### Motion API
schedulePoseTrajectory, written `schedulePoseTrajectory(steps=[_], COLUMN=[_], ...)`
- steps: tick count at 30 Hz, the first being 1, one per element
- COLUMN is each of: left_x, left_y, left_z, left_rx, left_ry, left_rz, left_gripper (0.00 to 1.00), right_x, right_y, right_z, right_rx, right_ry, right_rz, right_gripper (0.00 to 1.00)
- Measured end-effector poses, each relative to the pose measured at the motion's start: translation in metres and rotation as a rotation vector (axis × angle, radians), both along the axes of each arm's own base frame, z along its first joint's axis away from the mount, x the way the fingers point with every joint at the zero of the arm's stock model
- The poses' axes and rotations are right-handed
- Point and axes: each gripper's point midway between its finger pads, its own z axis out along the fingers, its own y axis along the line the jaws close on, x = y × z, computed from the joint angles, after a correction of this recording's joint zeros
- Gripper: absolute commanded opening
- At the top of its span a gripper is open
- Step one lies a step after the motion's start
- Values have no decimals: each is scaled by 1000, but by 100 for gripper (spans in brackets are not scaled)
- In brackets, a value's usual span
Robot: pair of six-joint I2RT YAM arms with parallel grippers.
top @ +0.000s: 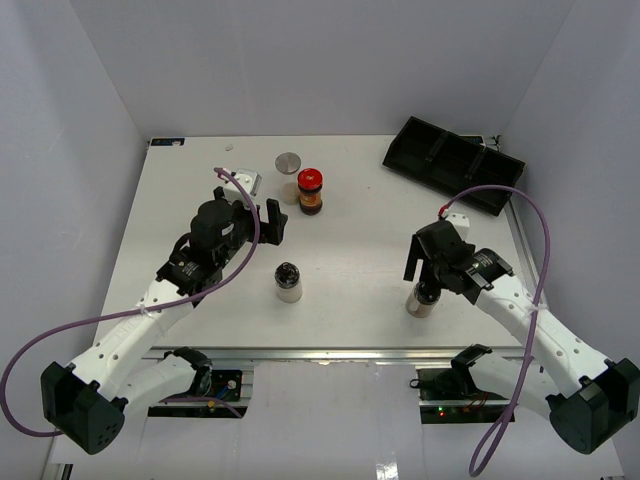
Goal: Organize the condiment bottles
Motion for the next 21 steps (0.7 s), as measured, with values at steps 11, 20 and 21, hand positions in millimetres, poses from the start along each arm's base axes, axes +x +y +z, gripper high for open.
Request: schedulePoseTrajectory(steps=[11, 20, 21], left_x=[0, 0, 0], left_y=[0, 0, 0], left_z=[0, 0, 0], left_rx=[1, 1, 1], left_ry=[0, 0, 0], left_rz=[0, 0, 0], left_gripper=[98, 98, 98], right_x=[-21, -21, -21], right_y=[-5, -2, -2], right_z=[-35, -38, -38], right_rx=[2, 18, 17], right_ry=[64, 67, 67], right_rz=[17, 21, 21], right_gripper=[92, 93, 88])
